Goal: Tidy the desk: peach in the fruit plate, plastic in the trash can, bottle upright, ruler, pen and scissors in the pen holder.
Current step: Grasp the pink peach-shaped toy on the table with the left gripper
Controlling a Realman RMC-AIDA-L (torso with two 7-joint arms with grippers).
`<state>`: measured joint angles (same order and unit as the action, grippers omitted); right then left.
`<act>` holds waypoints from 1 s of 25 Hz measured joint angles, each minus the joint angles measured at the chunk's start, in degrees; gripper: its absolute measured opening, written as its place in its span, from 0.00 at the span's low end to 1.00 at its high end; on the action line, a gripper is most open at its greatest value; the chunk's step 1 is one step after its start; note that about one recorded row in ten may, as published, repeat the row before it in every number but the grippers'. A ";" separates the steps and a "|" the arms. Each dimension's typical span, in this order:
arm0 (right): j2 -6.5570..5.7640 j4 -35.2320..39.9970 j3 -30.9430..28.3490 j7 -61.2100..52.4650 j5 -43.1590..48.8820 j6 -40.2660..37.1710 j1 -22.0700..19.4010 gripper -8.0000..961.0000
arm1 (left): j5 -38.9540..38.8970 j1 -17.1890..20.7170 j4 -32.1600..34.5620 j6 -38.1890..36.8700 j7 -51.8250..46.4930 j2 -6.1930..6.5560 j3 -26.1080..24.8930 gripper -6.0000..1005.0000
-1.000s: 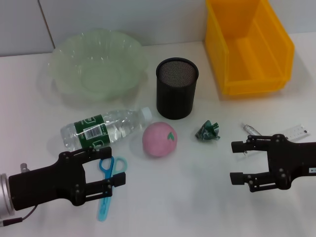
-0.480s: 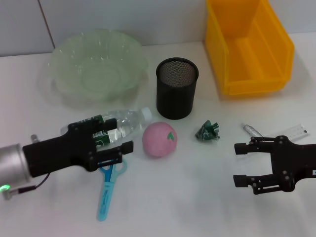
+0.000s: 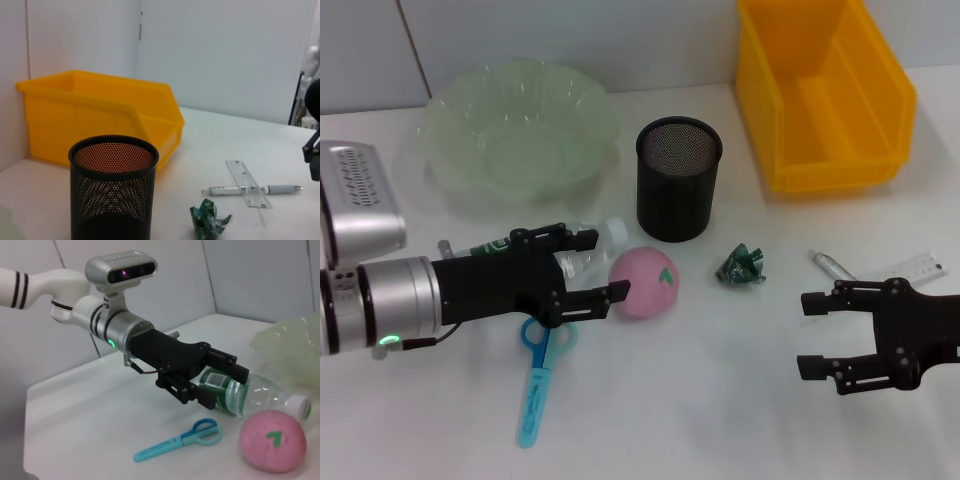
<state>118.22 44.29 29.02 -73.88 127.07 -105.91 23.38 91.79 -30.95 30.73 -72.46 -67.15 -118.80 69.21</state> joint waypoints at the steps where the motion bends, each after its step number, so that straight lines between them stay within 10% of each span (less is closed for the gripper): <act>1: 0.00 0.08 -0.01 -0.23 0.03 0.26 -0.02 0.86 | -0.04 -0.12 -0.04 0.25 0.23 -0.02 0.18 0.77; 25: 0.20 1.33 -0.13 -1.09 0.04 1.07 -0.06 0.86 | -5.32 -3.52 -0.14 15.54 1.58 -0.38 17.02 0.70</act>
<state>118.42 45.62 28.89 -74.97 127.11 -104.84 23.32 86.47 -34.47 30.59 -56.92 -65.57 -119.18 86.23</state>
